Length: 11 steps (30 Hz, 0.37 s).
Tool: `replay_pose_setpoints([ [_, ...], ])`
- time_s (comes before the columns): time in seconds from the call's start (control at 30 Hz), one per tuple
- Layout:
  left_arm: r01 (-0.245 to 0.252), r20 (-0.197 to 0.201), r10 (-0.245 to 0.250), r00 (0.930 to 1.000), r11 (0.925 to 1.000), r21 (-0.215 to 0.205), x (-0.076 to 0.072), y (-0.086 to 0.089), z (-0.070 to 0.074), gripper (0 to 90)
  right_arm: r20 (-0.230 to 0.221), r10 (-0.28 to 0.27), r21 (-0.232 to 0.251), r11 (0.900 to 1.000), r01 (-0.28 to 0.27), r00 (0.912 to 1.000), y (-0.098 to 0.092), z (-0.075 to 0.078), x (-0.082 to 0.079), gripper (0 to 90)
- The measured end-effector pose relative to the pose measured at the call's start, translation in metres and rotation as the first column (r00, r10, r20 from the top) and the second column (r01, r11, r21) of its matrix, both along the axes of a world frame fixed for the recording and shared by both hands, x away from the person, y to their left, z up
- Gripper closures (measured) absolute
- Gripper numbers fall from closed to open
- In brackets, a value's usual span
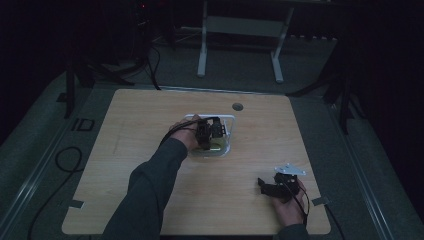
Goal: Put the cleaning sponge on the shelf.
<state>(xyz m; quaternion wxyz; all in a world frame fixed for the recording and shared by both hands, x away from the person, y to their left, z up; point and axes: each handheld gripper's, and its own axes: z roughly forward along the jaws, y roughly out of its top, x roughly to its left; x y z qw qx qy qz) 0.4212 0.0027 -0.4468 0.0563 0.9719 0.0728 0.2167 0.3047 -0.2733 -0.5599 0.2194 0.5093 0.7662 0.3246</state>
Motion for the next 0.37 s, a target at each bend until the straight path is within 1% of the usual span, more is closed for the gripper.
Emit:
replay_pose_setpoints([
  [0.07,-0.007,0.004,0.007,1.0,0.9998,-0.018,-0.002,0.002,0.003,52.6,0.0,0.0,0.0,1.0,0.0,1.0,0.0,0.0,0.0,12.4],
  [0.1,-0.006,0.007,0.007,1.0,0.9998,-0.02,-0.003,0.003,0.006,52.6,0.001,0.001,-0.001,1.0,-0.001,1.0,0.0,0.0,0.0,12.4],
  [0.27,-0.013,0.003,0.013,0.9999,0.998,-0.061,-0.009,0.01,0.015,52.7,0.002,0.001,-0.001,1.0,-0.001,1.0,0.0,0.0,0.0,12.4],
  [0.33,-0.018,0.006,0.018,0.9998,0.9979,-0.062,-0.012,0.014,0.018,52.5,0.002,0.001,-0.001,1.0,-0.001,1.0,0.0,0.0,0.0,12.4],
  [0.37,-0.017,0.01,0.018,0.9998,0.9973,-0.071,-0.014,0.015,0.019,52.5,0.001,0.001,-0.001,1.0,-0.001,1.0,0.0,0.0,0.0,12.4],
])
